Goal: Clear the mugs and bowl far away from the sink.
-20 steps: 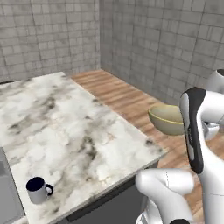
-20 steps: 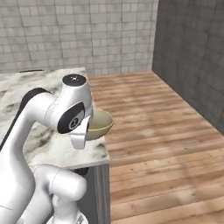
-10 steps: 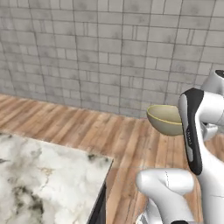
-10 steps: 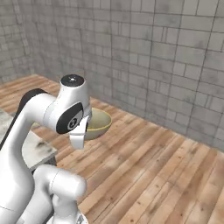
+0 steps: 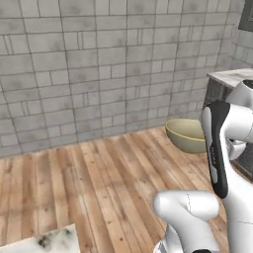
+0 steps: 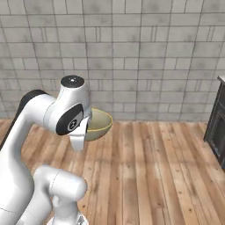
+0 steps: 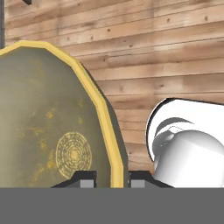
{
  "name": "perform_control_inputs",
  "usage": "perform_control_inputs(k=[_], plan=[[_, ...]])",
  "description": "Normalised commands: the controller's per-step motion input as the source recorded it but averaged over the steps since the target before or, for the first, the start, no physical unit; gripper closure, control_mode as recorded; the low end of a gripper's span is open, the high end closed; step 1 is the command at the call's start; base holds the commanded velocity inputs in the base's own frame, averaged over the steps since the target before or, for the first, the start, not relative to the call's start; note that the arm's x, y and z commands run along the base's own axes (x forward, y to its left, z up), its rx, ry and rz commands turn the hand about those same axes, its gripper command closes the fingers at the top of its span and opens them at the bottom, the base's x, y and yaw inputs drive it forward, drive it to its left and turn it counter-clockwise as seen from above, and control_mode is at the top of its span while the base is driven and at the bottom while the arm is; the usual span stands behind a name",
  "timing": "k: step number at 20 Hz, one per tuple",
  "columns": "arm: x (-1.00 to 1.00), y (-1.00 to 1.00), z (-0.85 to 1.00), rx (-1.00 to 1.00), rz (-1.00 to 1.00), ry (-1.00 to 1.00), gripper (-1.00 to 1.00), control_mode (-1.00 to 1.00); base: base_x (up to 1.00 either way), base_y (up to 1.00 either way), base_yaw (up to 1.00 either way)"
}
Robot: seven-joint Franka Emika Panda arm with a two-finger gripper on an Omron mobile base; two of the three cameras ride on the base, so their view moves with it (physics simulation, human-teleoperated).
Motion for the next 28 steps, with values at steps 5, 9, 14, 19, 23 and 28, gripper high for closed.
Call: perform_control_inputs(k=[5,9,14,19,23,28], plan=[[0.0,0.0,0.0,0.0,0.0,0.0,1.0,1.0,0.26,-0.02,-0.88],[0.0,0.0,0.0,0.0,0.0,0.0,1.0,1.0,1.0,-0.02,-0.26],[0.0,0.0,0.0,0.0,0.0,0.0,1.0,1.0,1.0,-0.67,-0.01],[0.0,0.0,0.0,0.0,0.0,0.0,1.0,1.0,0.85,-1.0,-0.07],[0.0,0.0,0.0,0.0,0.0,0.0,1.0,1.0,0.88,-0.37,-0.42],[0.0,0.0,0.0,0.0,0.0,0.0,1.0,1.0,0.96,-0.01,-0.2]])
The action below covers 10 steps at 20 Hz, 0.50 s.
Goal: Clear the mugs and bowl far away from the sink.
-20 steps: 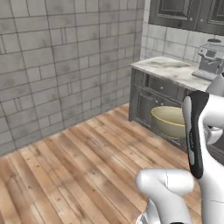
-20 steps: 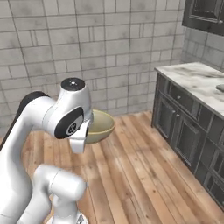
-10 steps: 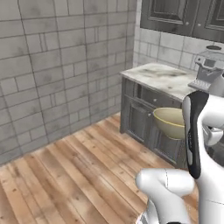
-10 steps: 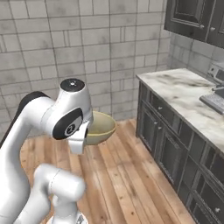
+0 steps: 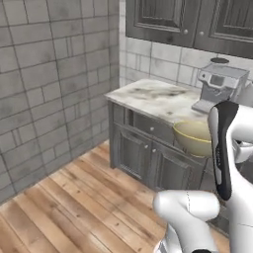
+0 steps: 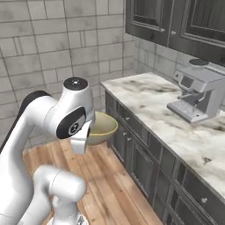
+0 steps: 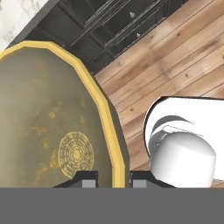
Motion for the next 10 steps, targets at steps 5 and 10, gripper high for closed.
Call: perform_control_inputs(k=[5,10], plan=[[0.0,0.0,0.0,0.0,0.0,0.0,1.0,1.0,1.0,-0.12,-0.12],[0.0,0.0,0.0,0.0,0.0,0.0,1.0,1.0,0.71,-0.46,-0.29]])
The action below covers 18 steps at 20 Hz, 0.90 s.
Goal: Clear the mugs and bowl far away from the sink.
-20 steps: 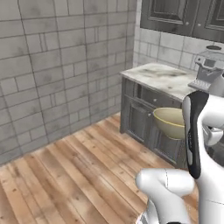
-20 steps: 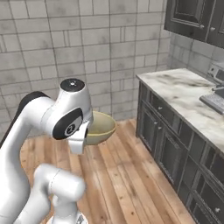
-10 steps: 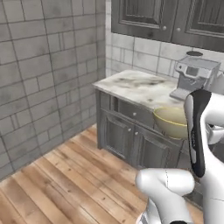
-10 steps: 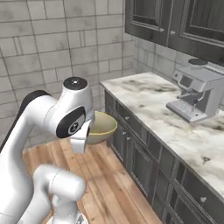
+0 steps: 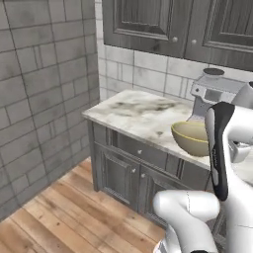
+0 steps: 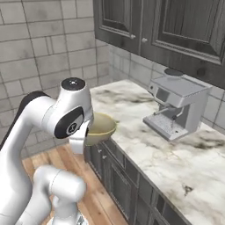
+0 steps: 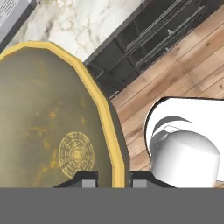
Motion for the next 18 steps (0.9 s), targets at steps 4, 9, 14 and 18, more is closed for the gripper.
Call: perform_control_inputs(k=[4,9,14,18], plan=[[0.0,0.0,0.0,0.0,0.0,0.0,1.0,1.0,0.37,-0.42,-0.41],[0.0,0.0,0.0,0.0,0.0,0.0,1.0,1.0,0.69,-0.25,-0.34],[0.0,0.0,0.0,0.0,0.0,0.0,1.0,1.0,0.71,-0.27,-0.21],[0.0,0.0,0.0,0.0,0.0,0.0,1.0,1.0,0.39,-0.27,-0.24]])
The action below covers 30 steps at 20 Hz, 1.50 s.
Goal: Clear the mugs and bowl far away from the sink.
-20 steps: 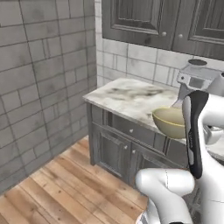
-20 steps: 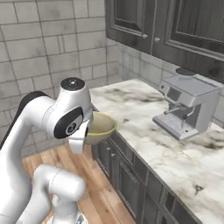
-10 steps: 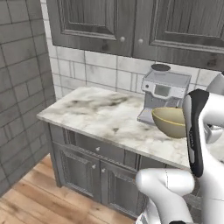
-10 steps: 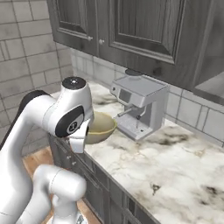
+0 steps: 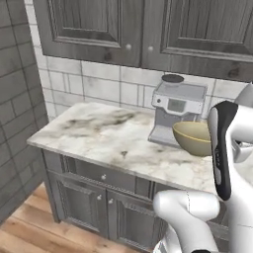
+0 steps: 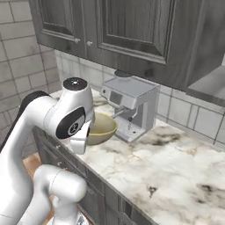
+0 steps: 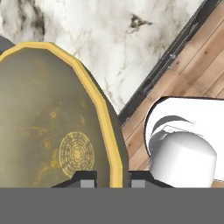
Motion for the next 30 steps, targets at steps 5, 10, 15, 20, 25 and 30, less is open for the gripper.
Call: perform_control_inputs(k=[5,10,15,20,25,30], plan=[[0.0,0.0,0.0,0.0,0.0,0.0,1.0,1.0,0.53,-0.12,-0.51],[0.0,0.0,0.0,0.0,0.0,0.0,1.0,1.0,0.46,-0.12,-0.71],[0.0,0.0,0.0,0.0,0.0,0.0,1.0,1.0,0.28,-0.15,-0.54],[0.24,-0.04,-0.5,0.0,-0.13,0.04,1.0,-1.0,0.0,0.0,0.0],[0.07,-0.17,-0.58,0.0,0.0,0.06,1.0,-1.0,0.0,0.0,0.0],[0.0,-0.34,-0.61,0.0,0.0,0.09,1.0,-1.0,0.0,0.0,0.0]])
